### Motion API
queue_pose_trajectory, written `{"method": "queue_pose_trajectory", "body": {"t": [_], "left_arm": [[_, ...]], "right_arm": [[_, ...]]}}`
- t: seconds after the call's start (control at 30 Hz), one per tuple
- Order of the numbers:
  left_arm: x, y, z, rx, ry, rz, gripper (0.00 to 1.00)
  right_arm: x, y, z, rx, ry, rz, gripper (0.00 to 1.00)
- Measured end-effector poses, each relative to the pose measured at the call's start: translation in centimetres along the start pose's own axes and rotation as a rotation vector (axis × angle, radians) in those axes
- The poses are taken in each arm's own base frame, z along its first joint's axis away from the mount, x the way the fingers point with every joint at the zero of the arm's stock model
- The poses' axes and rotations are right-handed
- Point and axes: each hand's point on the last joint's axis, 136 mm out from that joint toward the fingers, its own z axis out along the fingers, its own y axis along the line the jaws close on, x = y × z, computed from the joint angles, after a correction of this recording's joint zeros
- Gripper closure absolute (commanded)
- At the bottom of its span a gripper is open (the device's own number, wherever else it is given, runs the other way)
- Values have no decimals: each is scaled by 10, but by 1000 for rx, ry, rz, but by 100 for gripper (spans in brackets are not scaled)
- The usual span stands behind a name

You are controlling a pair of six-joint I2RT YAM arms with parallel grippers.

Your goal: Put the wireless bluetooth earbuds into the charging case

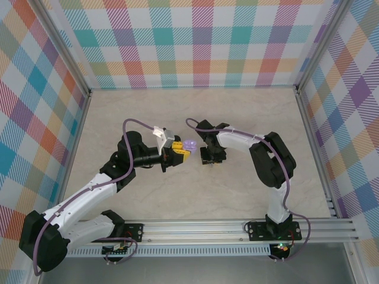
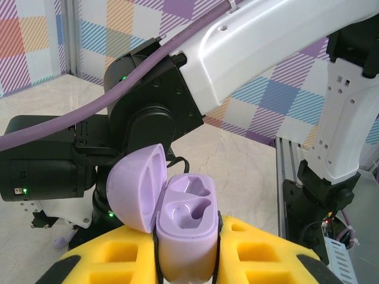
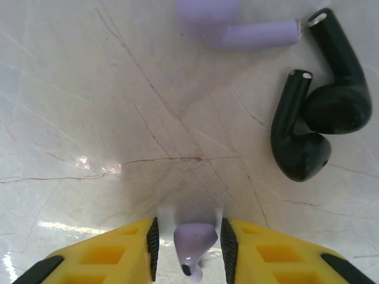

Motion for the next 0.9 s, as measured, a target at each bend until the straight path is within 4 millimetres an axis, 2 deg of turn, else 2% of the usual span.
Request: {"method": "queue_pose_trajectory", "body": {"t": [0.9], "left_arm": [[0, -1, -2, -2, -3, 2, 78]], "right_arm": [[0, -4, 1, 31, 14, 2, 75]]}}
